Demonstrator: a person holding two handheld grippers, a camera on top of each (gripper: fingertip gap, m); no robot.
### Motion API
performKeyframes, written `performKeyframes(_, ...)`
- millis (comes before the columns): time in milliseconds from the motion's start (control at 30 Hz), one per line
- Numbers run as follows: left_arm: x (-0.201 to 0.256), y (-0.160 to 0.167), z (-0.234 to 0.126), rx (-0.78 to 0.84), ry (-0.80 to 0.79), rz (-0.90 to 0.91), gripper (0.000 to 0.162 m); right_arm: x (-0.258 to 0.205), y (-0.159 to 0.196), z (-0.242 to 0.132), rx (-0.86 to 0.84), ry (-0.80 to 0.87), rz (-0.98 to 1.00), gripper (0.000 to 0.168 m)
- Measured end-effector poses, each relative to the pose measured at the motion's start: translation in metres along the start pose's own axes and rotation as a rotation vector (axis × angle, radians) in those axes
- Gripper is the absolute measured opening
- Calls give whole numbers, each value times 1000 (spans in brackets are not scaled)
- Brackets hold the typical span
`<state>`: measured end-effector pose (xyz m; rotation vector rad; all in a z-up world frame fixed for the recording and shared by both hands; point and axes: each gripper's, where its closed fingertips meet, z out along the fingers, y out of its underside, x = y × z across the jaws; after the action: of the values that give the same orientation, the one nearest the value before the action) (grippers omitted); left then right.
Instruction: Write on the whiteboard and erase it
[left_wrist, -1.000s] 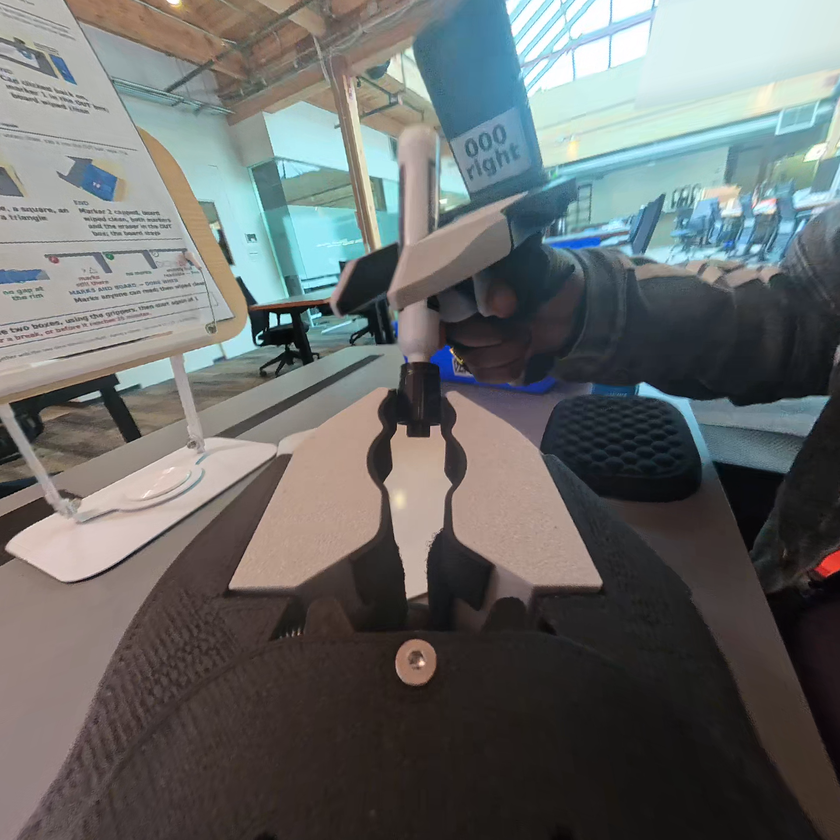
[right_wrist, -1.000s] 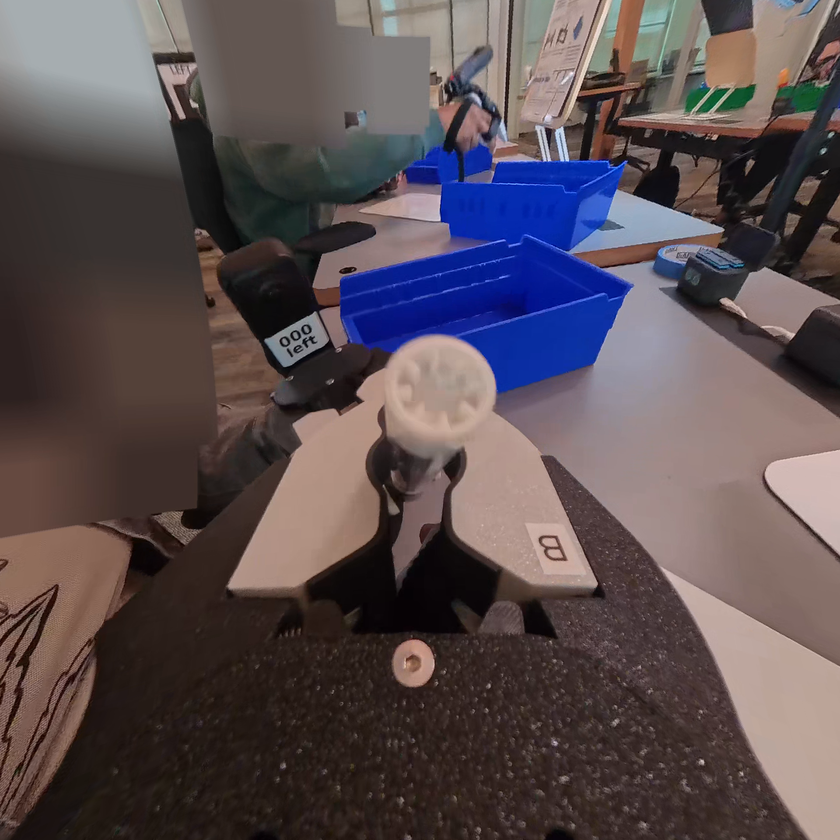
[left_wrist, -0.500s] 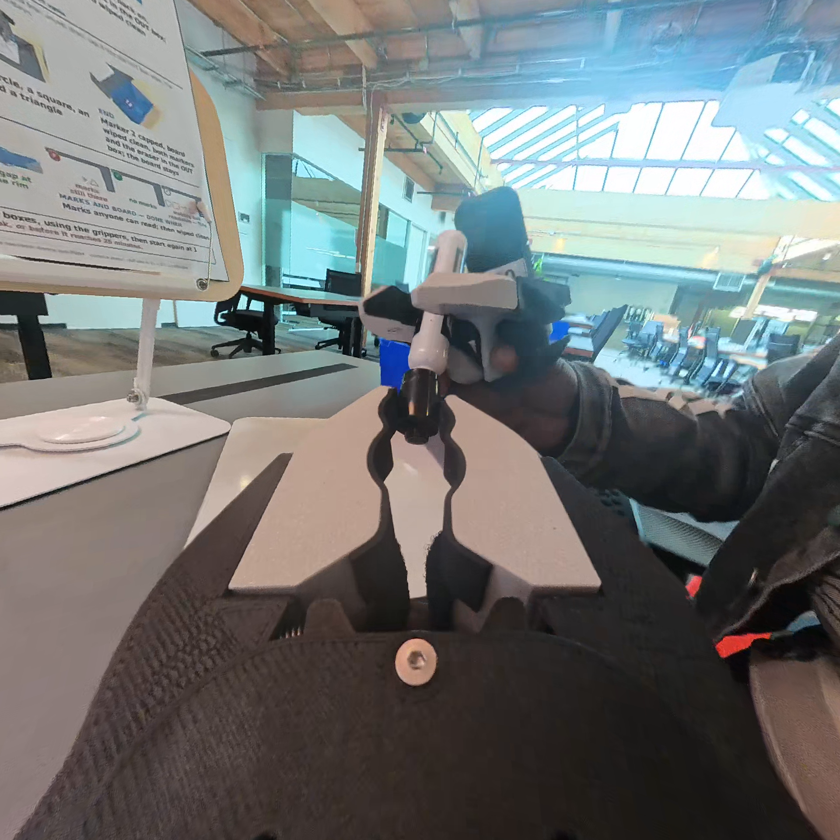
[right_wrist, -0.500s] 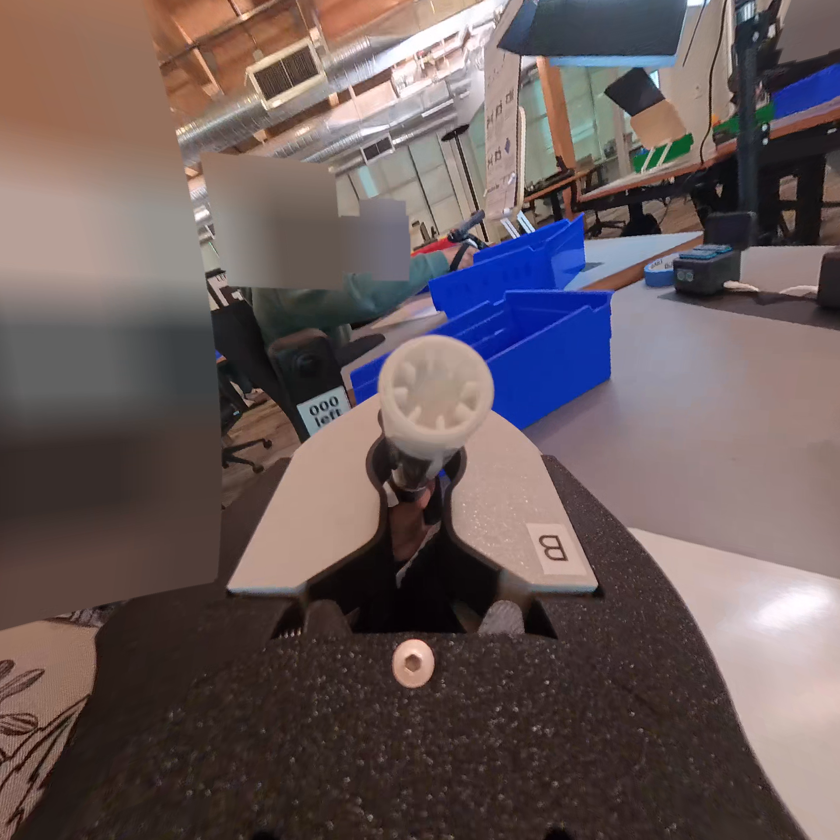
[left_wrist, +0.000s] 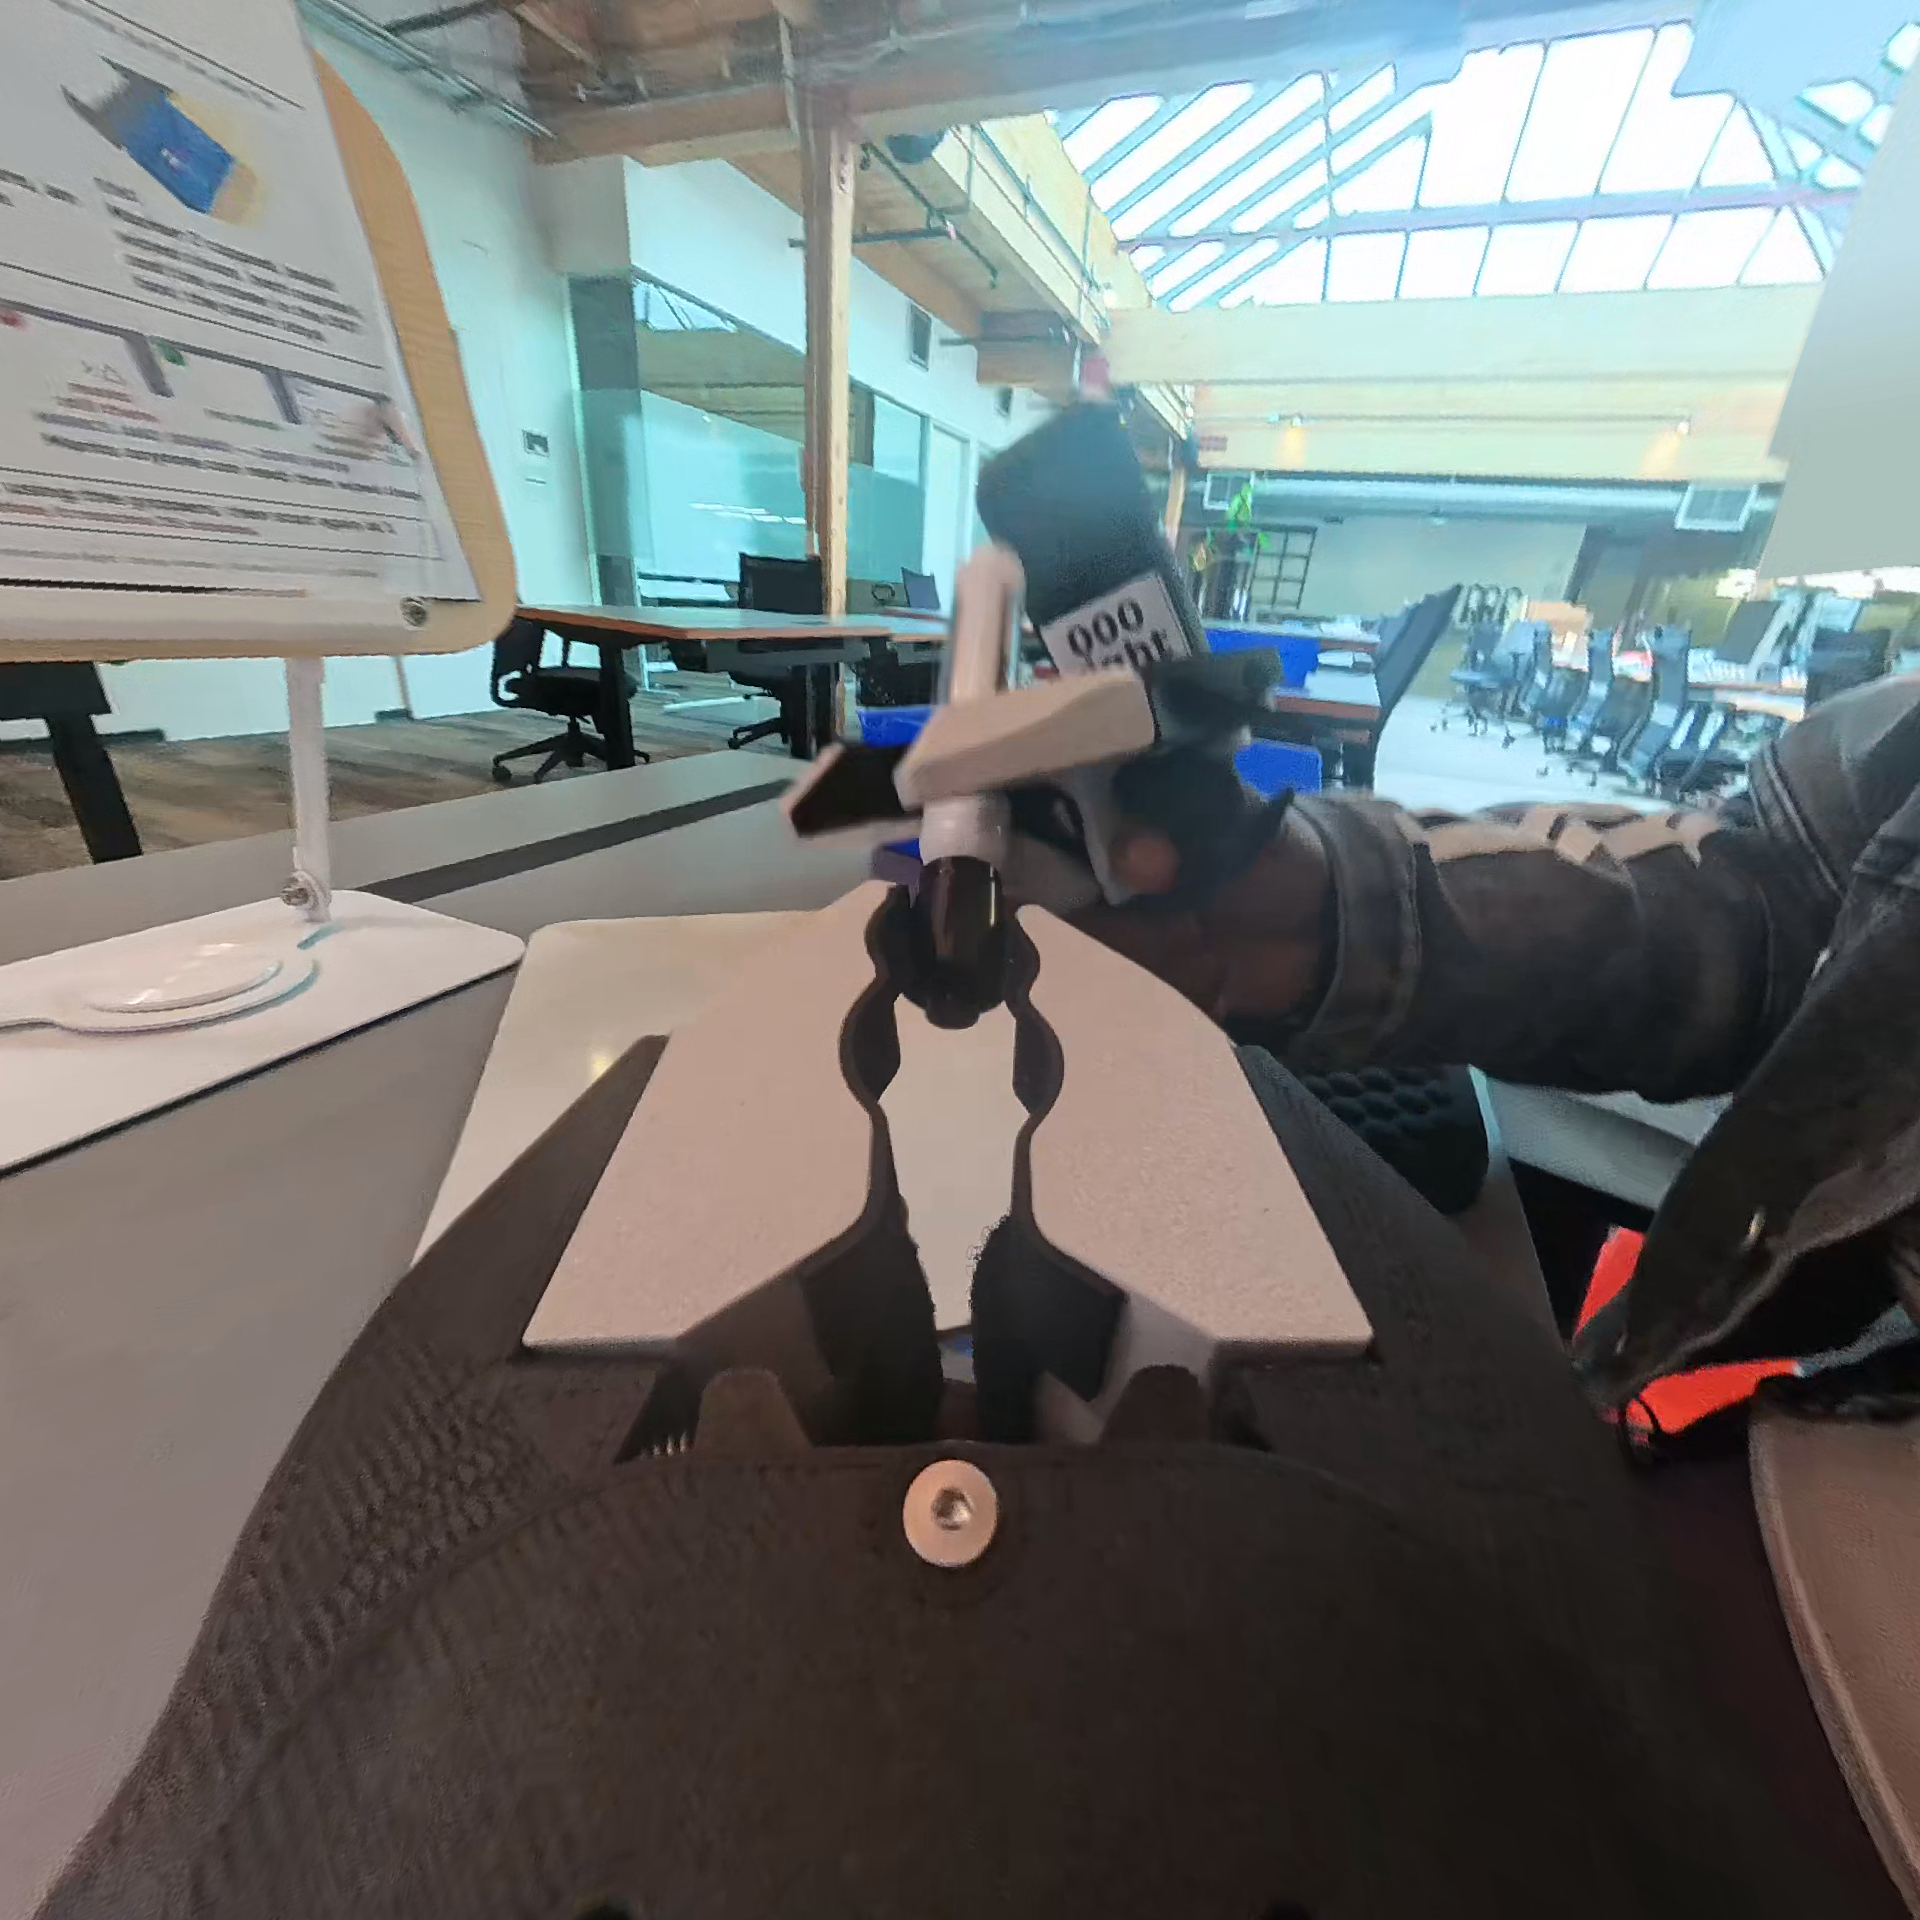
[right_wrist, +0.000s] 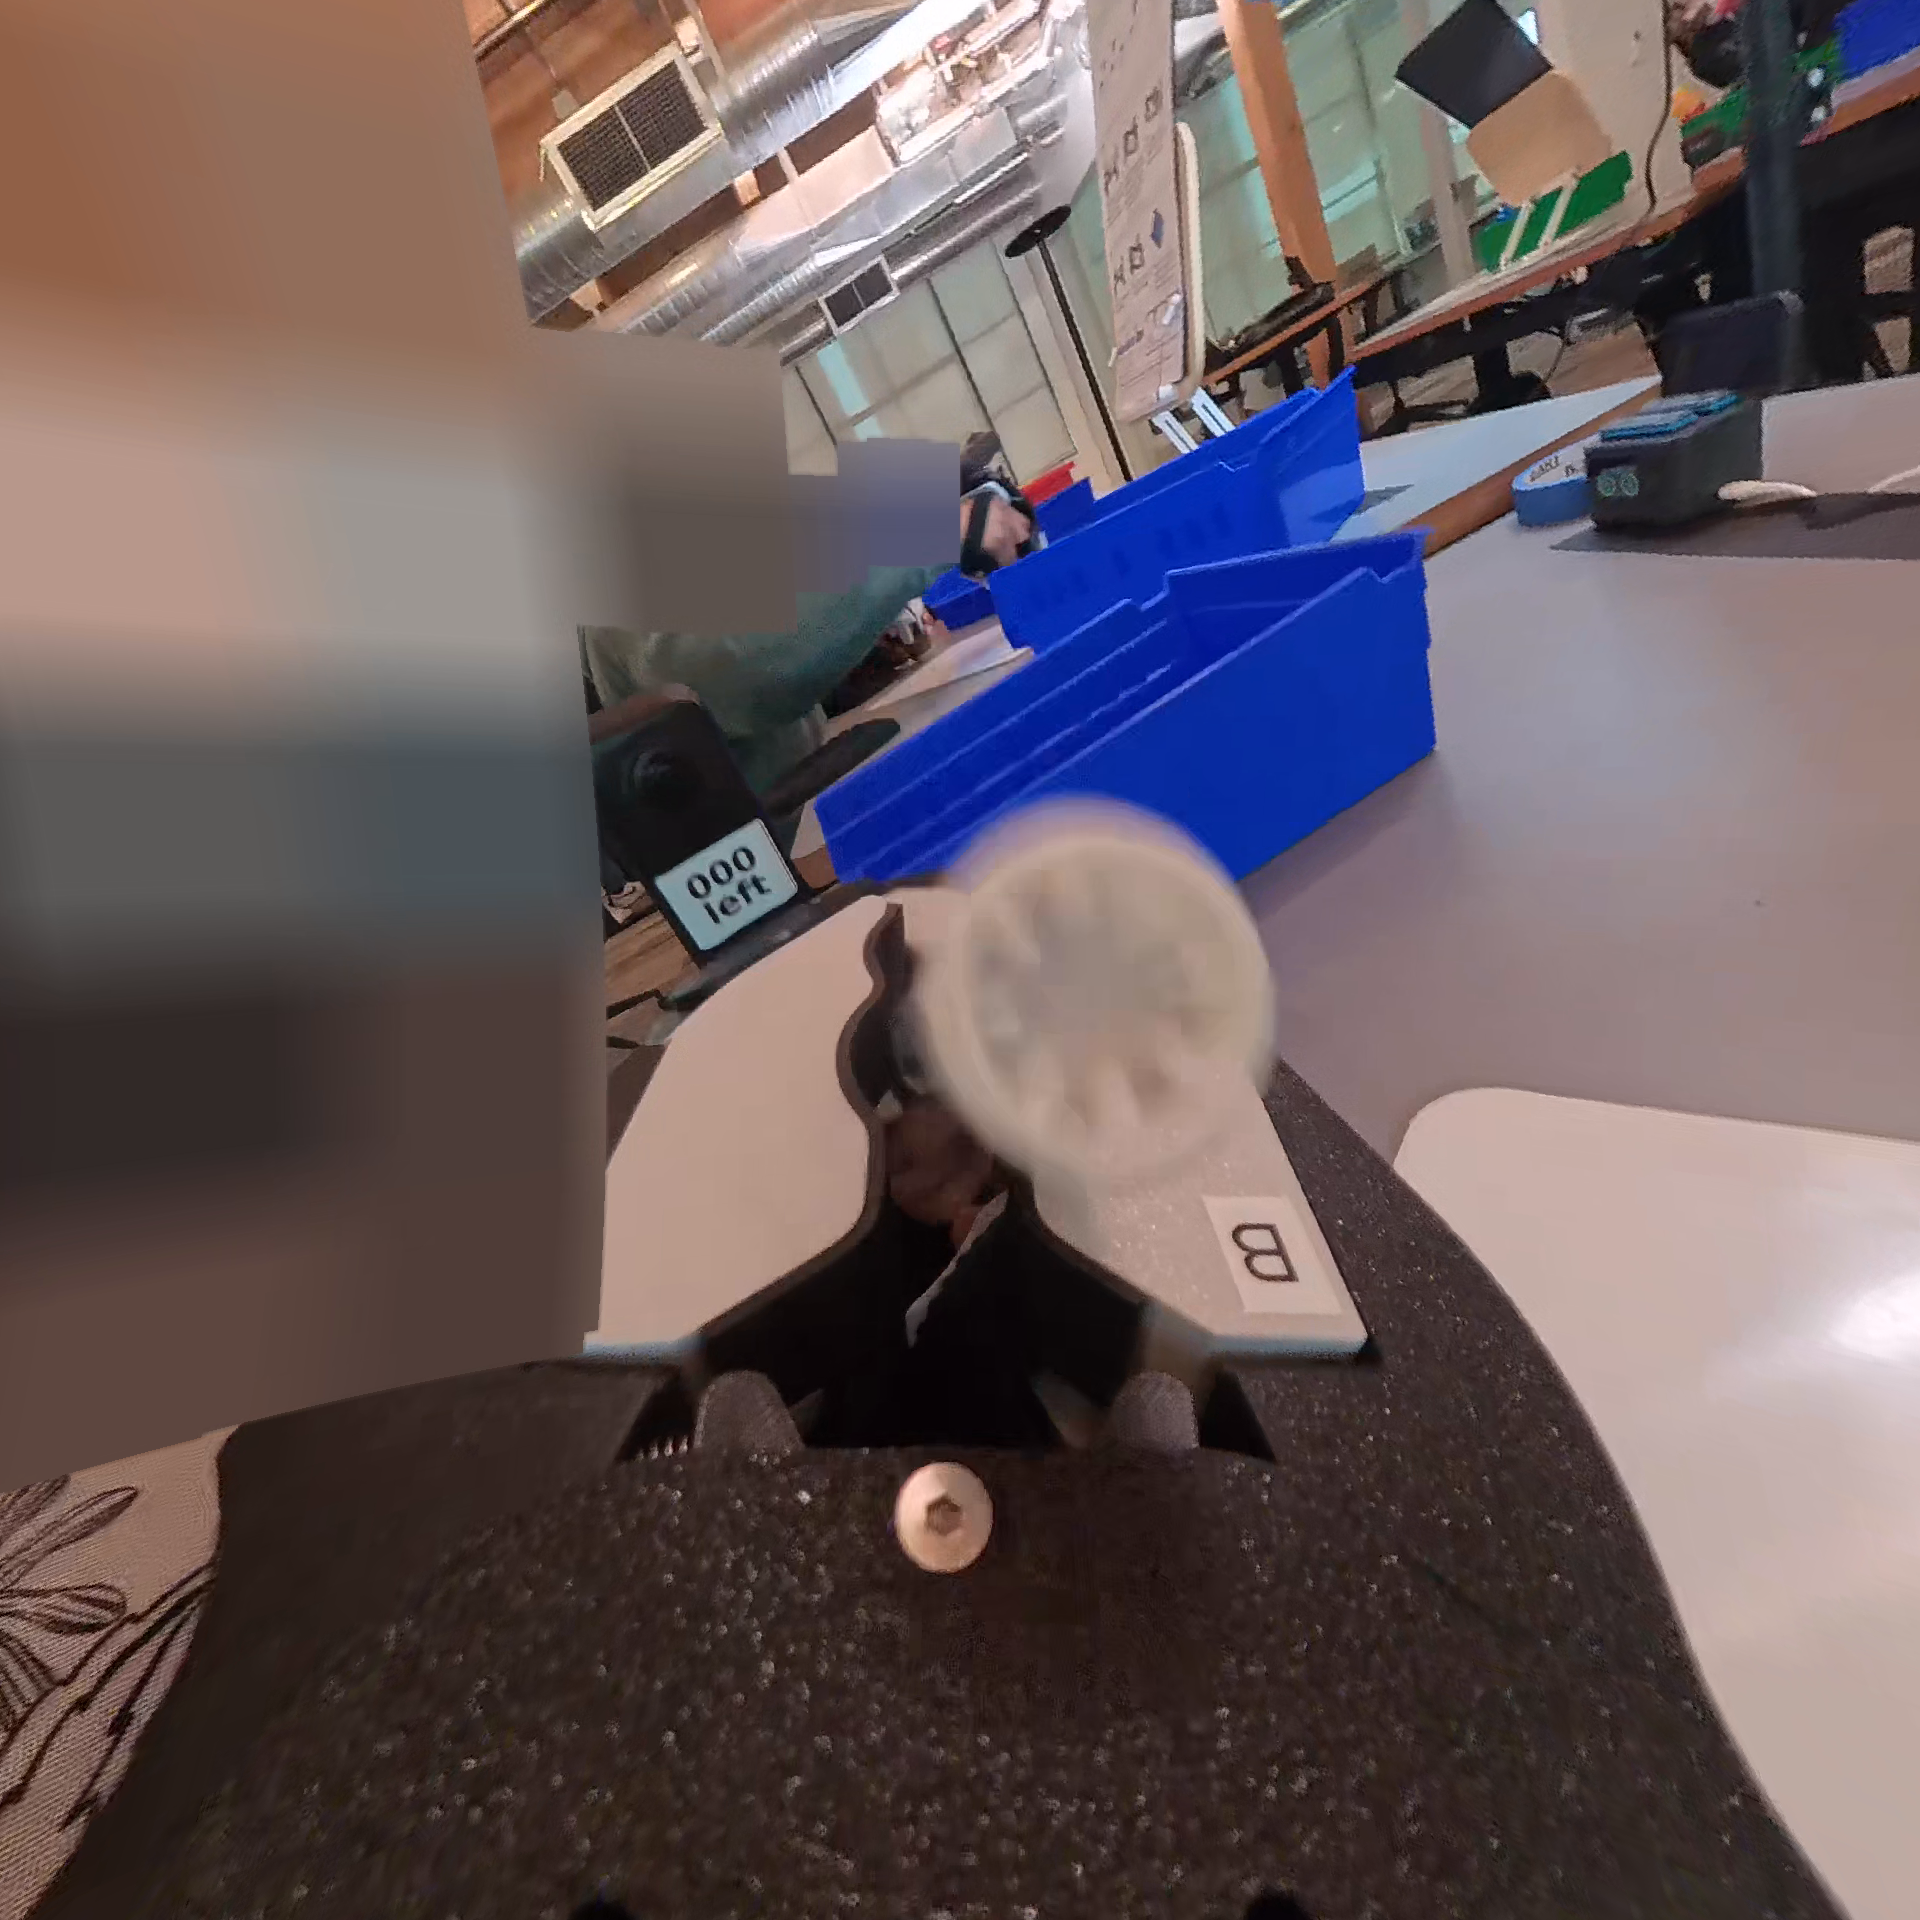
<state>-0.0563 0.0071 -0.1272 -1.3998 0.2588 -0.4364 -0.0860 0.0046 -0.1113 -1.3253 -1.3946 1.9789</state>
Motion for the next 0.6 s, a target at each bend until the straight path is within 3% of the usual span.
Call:
performKeyframes(400, 0, 14, 4, -97, -23, 81, 15, 5, 17, 0, -29, 19, -9, 20)
performKeyframes(600, 1, 9, 4, -65, -12, 60, 16, 3, 13, 4, -58, 36, -93, 19)
